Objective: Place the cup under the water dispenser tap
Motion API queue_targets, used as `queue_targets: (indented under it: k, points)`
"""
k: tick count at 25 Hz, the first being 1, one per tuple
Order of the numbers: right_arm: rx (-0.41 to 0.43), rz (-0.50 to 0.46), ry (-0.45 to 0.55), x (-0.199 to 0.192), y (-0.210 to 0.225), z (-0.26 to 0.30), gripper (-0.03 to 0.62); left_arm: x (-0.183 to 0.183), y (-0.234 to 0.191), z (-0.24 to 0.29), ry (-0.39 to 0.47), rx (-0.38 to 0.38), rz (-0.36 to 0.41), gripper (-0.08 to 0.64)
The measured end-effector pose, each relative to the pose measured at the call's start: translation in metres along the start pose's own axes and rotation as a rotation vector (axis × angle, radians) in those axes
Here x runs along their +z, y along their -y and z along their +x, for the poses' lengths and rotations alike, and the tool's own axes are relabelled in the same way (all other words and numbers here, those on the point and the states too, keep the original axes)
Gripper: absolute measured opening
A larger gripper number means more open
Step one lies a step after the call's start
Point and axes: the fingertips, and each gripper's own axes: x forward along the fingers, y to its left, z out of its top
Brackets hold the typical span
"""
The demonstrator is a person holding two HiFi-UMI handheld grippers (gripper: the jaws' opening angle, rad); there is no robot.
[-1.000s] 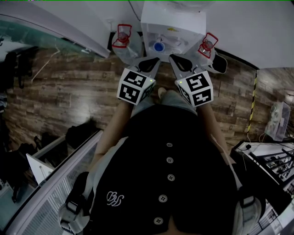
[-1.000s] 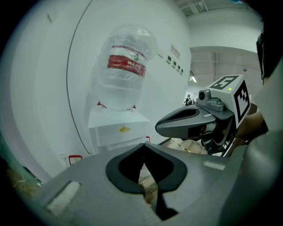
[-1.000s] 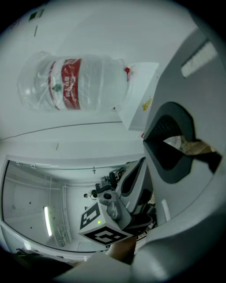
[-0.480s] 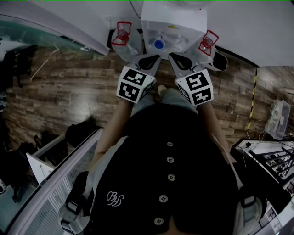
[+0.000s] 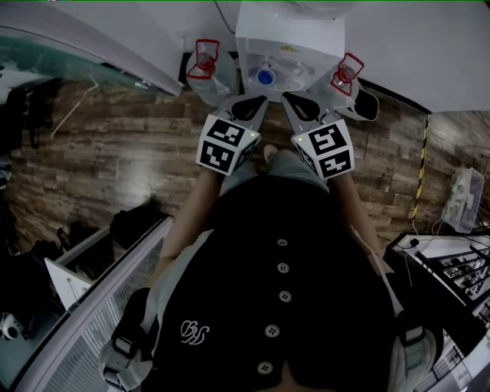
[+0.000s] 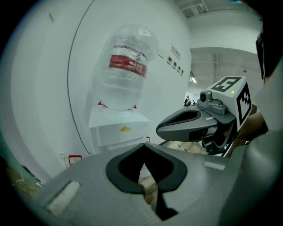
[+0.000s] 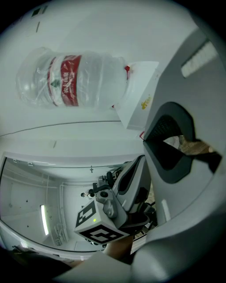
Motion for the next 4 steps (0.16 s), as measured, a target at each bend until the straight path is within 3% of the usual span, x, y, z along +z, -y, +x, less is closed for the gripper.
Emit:
queue_targets:
  k: [4]
  points:
    - [0.005,-0.001,-0.003,-0.0002,-0.0019,0.0021,0.000,0.0002,-0.0021,-0.0007,0.002,0.003,0.002,0.005]
